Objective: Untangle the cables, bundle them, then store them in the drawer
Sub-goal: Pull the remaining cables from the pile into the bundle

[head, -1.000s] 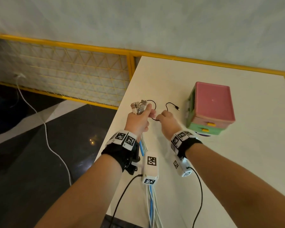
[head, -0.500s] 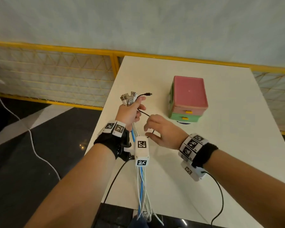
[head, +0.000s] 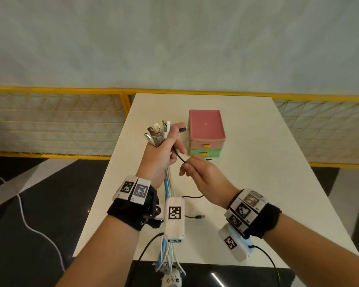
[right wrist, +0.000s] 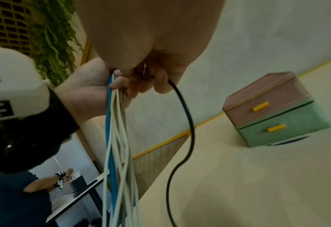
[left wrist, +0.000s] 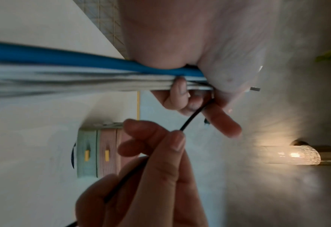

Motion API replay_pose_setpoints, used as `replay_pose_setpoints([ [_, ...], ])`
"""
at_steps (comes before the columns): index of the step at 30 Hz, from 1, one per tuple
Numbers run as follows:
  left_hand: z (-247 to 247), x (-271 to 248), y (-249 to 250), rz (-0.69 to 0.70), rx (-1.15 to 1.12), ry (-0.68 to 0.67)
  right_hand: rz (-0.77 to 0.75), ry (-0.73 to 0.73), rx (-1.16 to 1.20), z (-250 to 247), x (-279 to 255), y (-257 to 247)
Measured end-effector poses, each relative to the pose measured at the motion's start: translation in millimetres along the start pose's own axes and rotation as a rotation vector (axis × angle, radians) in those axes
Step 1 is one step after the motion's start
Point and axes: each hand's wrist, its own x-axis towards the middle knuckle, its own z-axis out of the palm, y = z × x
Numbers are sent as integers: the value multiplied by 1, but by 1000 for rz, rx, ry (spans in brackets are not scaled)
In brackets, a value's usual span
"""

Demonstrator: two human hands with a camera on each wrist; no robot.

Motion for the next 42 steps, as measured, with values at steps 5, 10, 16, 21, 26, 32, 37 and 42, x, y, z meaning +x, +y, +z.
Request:
replay_pose_setpoints([
  [5,39,-26,13,-14,-127,-108,38,-2,33,-28,-30,-12],
  [10,59,-45,36,57,-293,-211,57,-91,26,-52,-71,-9],
  [16,95,-88,54,124,-306,-149,88,-273,-87,-60,-122,22],
  [21,126,-119,57,227,-170,-70,182,-270,-68,-61,-138,46],
  [26,140,-131,67,268,-85,-164,461,-256,-14,-54,-129,55],
  [32,131,-127,70,262,42,-253,603,-460,-220,-53,-126,54],
  [37,118,-119,45,268,484,-152,366,-320,-163,-96,-114,-9],
  [42,121,-121,29,205,566,-158,155,-196,419,-109,-108,-80],
])
